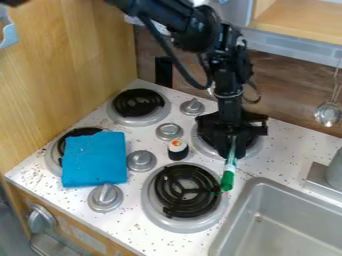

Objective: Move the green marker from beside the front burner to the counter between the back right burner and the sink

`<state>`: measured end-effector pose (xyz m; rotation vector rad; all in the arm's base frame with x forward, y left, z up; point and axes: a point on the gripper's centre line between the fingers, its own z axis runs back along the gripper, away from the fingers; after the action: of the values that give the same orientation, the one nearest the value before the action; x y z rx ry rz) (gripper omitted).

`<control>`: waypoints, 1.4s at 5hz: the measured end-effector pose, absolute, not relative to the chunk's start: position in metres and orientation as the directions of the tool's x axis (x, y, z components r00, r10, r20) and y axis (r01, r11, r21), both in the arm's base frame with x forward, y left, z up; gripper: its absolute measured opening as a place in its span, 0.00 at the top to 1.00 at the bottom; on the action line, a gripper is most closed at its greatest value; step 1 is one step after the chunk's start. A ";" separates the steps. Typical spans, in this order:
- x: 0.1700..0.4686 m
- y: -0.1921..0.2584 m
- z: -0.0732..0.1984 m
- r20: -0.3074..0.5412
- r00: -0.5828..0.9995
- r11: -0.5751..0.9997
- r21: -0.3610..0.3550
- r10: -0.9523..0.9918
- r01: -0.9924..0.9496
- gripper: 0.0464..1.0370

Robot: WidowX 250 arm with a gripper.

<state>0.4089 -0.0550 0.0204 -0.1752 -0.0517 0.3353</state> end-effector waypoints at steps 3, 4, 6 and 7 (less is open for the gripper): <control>0.455 -0.055 -0.002 0.048 0.940 0.934 -0.138 0.339 -0.330 0.69; 0.464 -0.055 -0.009 0.052 0.940 0.935 -0.131 0.337 -0.328 0.69; 0.476 -0.059 -0.015 0.051 0.948 0.941 -0.150 0.313 -0.303 0.66; 0.474 -0.059 -0.019 0.063 0.948 0.942 -0.155 0.311 -0.299 0.37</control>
<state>0.4744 -0.0591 -0.0187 -0.1449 -0.0867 0.3117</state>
